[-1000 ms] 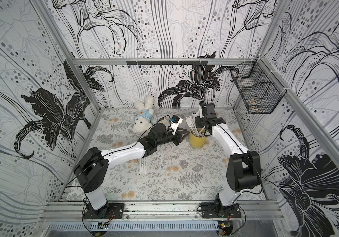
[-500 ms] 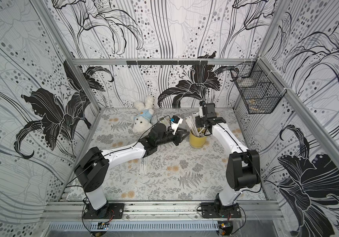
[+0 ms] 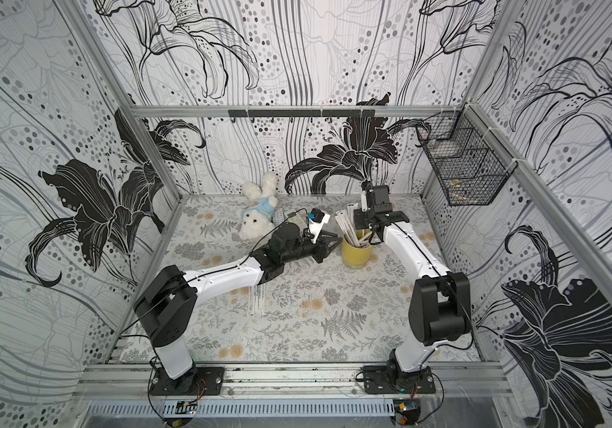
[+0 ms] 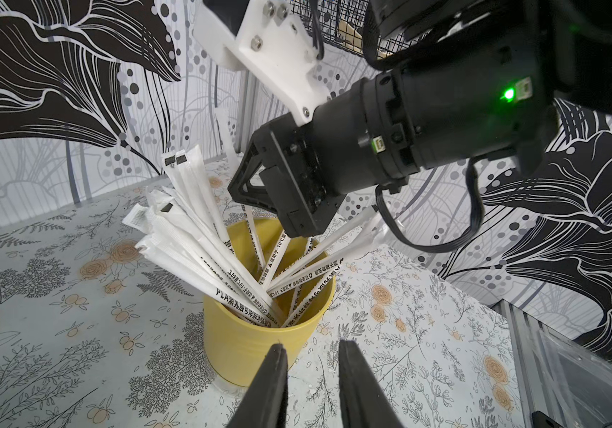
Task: Take the straws out of the storage container
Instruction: Pick up the straw from the container, then place the straw at the center of the board.
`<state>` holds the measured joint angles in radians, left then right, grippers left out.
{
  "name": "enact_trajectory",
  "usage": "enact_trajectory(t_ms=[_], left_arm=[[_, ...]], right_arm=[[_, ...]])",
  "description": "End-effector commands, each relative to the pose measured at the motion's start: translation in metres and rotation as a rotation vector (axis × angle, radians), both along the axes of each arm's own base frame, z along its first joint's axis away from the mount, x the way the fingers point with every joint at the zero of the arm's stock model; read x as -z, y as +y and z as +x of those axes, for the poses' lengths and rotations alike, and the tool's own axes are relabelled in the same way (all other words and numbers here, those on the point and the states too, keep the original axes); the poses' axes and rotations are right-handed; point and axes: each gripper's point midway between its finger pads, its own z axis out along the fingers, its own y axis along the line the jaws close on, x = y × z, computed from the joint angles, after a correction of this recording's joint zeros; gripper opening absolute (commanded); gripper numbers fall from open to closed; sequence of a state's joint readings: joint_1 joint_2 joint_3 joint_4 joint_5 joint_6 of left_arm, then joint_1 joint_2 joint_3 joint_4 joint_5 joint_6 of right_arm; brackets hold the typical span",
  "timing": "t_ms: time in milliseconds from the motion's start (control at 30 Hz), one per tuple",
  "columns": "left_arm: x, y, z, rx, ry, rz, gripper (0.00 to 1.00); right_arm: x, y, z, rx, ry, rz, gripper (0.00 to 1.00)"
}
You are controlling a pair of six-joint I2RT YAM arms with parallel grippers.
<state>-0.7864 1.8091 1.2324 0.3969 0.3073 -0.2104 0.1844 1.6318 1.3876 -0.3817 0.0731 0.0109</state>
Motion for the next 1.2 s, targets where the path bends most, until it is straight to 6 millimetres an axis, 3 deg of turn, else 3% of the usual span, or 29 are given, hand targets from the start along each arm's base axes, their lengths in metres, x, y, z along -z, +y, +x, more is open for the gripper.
enact_trajectory(t_ms=[0, 267, 533, 567, 600, 733, 833, 933, 1033, 1167], left_arm=[[-0.028, -0.002, -0.009, 0.017, -0.042, -0.057, 0.29], [-0.051, 0.003, -0.027, 0.016, -0.079, -0.080, 0.29], [-0.076, 0.025, -0.044, -0.032, -0.105, -0.099, 0.29], [-0.079, 0.029, -0.046, -0.039, -0.110, -0.105, 0.29], [-0.081, 0.033, -0.048, -0.047, -0.113, -0.107, 0.29], [-0.088, 0.049, -0.056, -0.081, -0.114, -0.118, 0.29], [-0.089, 0.060, -0.062, -0.100, -0.099, -0.107, 0.28], [-0.085, 0.075, -0.067, -0.138, -0.062, -0.084, 0.28], [-0.074, 0.091, -0.074, -0.174, 0.004, -0.026, 0.29], [-0.055, 0.118, -0.086, -0.237, 0.112, 0.038, 0.29]], right_arm=[[-0.035, -0.006, -0.006, 0.032, -0.053, 0.012, 0.07], [-0.083, -0.009, -0.023, 0.047, -0.129, 0.055, 0.07], [-0.165, -0.021, -0.050, 0.100, -0.252, 0.074, 0.07], [-0.168, -0.022, -0.053, 0.106, -0.251, 0.067, 0.07], [-0.186, -0.022, -0.057, 0.109, -0.285, 0.070, 0.07], [-0.223, -0.015, -0.076, 0.115, -0.342, 0.069, 0.05], [-0.249, 0.013, -0.094, 0.052, -0.375, 0.094, 0.05], [-0.255, 0.054, -0.106, -0.088, -0.342, 0.197, 0.05], [-0.237, 0.108, -0.111, -0.283, -0.221, 0.348, 0.04], [-0.184, 0.185, -0.117, -0.488, -0.007, 0.467, 0.04]])
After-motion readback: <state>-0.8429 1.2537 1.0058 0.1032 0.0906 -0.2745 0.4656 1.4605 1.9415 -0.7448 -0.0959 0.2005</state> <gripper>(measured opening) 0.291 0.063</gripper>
